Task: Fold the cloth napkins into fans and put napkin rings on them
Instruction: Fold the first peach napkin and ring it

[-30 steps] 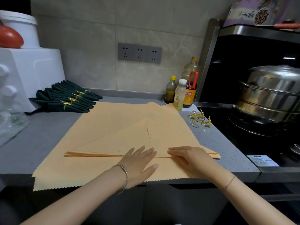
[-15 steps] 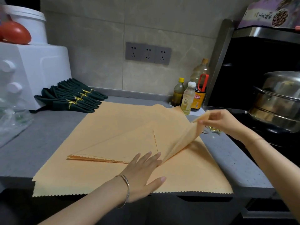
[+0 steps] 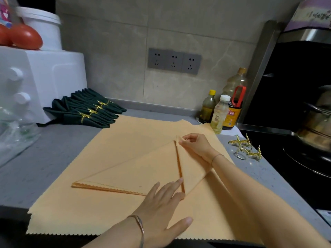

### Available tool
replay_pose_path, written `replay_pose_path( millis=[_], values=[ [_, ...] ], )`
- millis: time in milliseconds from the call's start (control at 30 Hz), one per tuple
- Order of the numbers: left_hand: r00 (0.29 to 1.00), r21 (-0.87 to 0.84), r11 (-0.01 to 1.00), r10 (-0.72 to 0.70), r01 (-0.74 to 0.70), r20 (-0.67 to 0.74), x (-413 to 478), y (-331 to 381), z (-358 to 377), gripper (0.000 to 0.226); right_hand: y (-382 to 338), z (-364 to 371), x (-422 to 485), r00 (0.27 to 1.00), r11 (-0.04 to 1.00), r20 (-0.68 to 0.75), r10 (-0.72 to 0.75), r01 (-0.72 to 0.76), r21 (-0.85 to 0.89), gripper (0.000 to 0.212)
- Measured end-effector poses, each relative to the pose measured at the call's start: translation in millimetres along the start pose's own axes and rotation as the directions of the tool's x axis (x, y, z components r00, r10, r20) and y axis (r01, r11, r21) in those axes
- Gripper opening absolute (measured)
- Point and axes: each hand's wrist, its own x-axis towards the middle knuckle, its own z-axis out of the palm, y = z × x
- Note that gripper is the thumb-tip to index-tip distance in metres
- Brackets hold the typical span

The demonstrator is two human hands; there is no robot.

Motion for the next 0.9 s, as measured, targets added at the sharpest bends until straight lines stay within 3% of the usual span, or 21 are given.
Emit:
replay_pose_path(
  millis=[300,600,833,900],
  values=[
    [0.999,0.044,0.999,-0.017,0.015,0.046,1,1,0,0.069,21,14,1,0.994,0.996,-0.069,-0.085,0.082,-0.047,0.007],
    [0.999,0.065,0.998,-0.016,0.014,0.028,-1,5,-1,0.075,22,17,0,0.985,0.964,-0.107,-0.136,0.107,-0.244,0.007],
    [0.999,0.091,0.995,-0.032,0.029,0.034,-2,7,-2,0.075,-13,-11,-30,0.983,0.975,-0.086,-0.164,0.148,-0.165,0.023],
    [0.999,0.086,0.996,-0.041,0.038,0.034,-1,6,-1,0.076,-23,-24,-62,0.980,0.965,-0.017,-0.198,0.192,-0.180,0.029]
  ],
)
